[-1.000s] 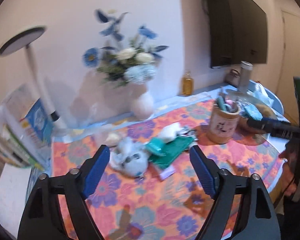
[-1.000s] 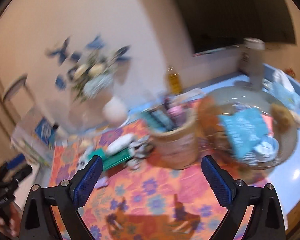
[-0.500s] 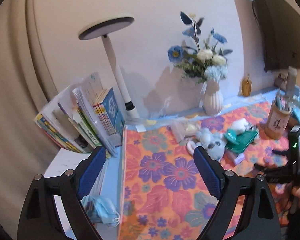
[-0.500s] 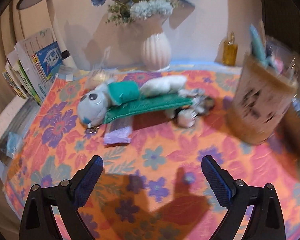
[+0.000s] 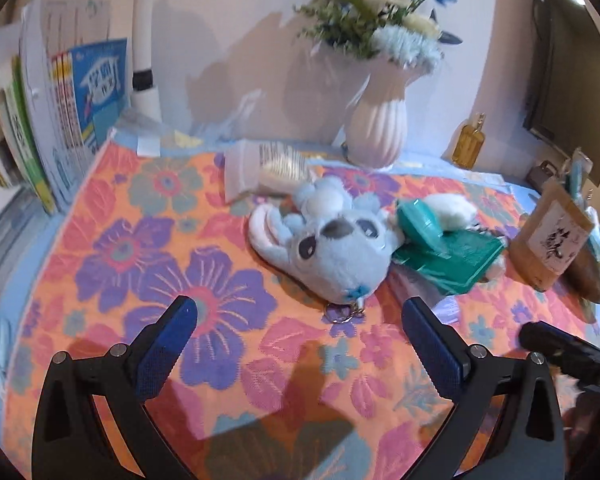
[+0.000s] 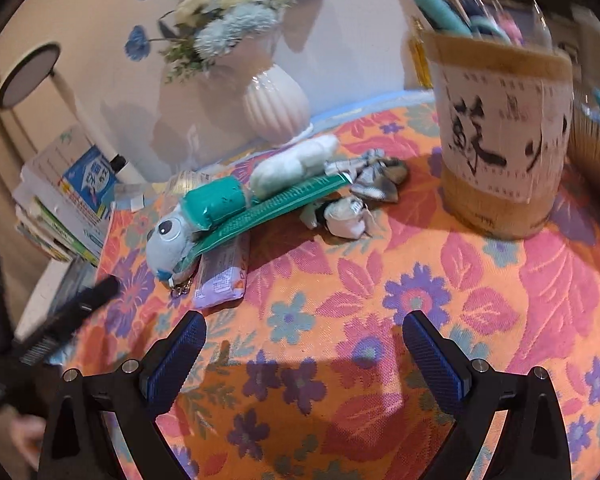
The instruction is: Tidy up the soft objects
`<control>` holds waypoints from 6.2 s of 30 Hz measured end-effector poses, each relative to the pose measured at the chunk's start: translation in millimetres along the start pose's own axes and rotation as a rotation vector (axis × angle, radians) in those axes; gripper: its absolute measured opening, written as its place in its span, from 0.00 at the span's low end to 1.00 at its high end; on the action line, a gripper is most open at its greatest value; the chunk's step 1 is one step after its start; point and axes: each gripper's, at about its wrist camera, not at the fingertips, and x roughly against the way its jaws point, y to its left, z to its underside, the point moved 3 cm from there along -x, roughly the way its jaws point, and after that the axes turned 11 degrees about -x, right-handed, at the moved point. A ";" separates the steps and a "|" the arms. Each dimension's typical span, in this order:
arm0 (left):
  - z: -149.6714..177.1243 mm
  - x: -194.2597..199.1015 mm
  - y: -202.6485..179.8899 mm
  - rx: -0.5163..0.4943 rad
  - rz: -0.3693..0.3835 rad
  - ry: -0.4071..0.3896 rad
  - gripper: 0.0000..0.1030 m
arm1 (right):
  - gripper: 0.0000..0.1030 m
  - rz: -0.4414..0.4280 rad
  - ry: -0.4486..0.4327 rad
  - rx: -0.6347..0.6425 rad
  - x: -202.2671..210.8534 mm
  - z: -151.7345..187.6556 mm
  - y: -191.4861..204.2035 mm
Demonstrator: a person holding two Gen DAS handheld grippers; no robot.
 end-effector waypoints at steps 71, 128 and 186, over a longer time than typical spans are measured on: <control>22.4 19.3 3.0 0.111 0.268 -0.048 0.65 | 0.24 0.115 0.265 0.147 19.8 17.5 -1.4; -22.8 83.1 -25.2 0.140 0.198 -0.275 0.65 | 0.21 -0.069 0.164 0.284 60.5 22.0 28.1; 58.7 39.8 1.8 0.085 0.145 0.172 0.61 | 0.29 -0.065 0.195 0.957 17.3 129.6 99.7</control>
